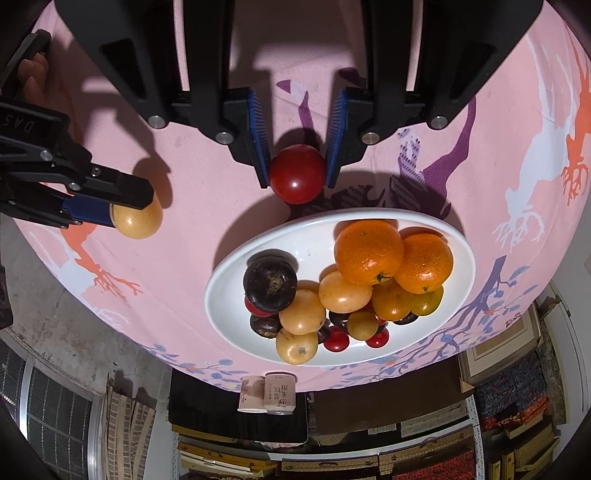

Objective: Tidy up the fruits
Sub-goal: 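Carry the tomato and striped melon onto the white plate and open both tools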

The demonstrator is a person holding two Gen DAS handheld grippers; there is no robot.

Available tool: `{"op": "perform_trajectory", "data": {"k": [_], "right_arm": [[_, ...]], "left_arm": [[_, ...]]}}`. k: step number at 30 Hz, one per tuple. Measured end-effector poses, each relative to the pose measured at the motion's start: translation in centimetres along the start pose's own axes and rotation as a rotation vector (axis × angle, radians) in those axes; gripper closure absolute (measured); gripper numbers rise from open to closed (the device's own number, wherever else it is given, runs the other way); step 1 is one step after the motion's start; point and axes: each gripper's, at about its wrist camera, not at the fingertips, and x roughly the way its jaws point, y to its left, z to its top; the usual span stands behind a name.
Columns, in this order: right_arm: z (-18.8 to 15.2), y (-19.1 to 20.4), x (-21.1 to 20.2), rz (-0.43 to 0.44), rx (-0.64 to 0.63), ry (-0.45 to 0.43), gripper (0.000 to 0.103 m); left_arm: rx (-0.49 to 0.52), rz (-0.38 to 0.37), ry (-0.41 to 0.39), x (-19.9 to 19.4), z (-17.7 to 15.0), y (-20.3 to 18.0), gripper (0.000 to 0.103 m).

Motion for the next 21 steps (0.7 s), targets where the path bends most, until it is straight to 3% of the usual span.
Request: {"op": "perform_trajectory", "data": {"k": [15,21], "right_arm": [[0.2,-0.3,0.3,0.036,0.045,0.02,0.062],[4.8,2.8,-0.9,0.053,-0.022,-0.007,0.062]], "left_arm": [[-0.036,-0.011,-0.043,-4.7,-1.9,3.2,0.074],[-0.037,-0.021,-0.077,-6.7,2.0,5.3,0.074]]}}
